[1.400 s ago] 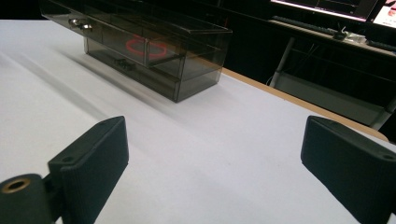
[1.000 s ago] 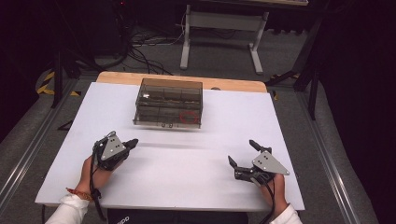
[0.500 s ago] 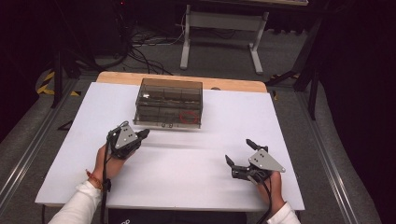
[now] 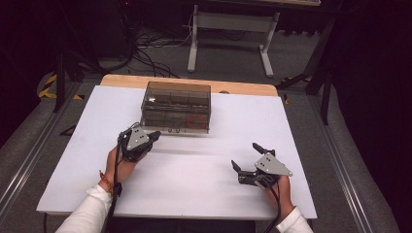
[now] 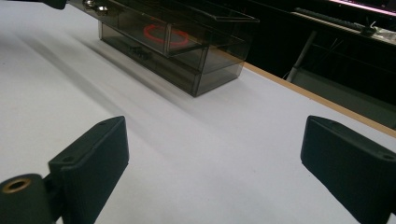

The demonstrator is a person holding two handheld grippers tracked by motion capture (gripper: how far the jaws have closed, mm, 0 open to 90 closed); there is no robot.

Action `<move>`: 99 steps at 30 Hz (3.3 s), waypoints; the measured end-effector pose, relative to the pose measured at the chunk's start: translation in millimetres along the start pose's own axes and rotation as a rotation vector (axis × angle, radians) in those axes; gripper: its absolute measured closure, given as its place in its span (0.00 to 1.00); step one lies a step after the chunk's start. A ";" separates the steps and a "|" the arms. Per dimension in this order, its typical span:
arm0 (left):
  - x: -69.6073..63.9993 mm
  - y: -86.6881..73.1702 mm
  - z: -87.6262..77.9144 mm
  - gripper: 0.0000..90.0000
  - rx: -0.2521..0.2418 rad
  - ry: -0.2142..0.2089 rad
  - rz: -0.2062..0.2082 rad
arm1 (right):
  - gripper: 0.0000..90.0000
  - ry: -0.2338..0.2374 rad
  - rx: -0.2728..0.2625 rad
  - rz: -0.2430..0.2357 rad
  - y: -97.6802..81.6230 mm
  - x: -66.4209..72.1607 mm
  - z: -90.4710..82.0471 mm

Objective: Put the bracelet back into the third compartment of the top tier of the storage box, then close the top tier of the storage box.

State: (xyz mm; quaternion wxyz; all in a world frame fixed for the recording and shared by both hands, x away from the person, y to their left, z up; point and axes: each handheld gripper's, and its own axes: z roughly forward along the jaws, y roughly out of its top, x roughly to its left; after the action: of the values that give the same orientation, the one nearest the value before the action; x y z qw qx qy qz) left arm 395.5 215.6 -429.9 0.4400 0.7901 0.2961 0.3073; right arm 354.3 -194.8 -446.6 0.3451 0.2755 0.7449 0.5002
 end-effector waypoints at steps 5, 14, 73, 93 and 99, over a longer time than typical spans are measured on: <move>-0.3 0.2 2.3 0.99 0.005 0.002 -0.003 | 0.10 0.000 0.015 -0.020 0.1 2.6 2.4; -0.1 3.1 10.8 0.99 0.016 0.011 0.019 | 0.10 0.001 0.013 -0.024 0.0 2.4 1.0; 5.8 28.7 62.7 0.96 0.065 0.059 0.019 | 0.09 0.004 0.027 -0.028 -3.8 3.5 -3.3; 13.5 34.4 72.7 0.95 0.083 0.078 0.005 | 0.09 0.008 0.017 0.015 -4.6 0.4 -3.6; 15.3 35.3 75.8 0.95 0.083 0.076 -0.005 | 0.09 0.009 0.015 0.009 -4.3 0.8 -4.3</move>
State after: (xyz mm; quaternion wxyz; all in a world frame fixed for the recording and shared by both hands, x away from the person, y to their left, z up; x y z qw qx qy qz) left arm 468.8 172.5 -427.6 0.3961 0.7946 0.3270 0.3237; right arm 350.1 -198.1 -449.7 0.3375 0.2792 0.7488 0.4974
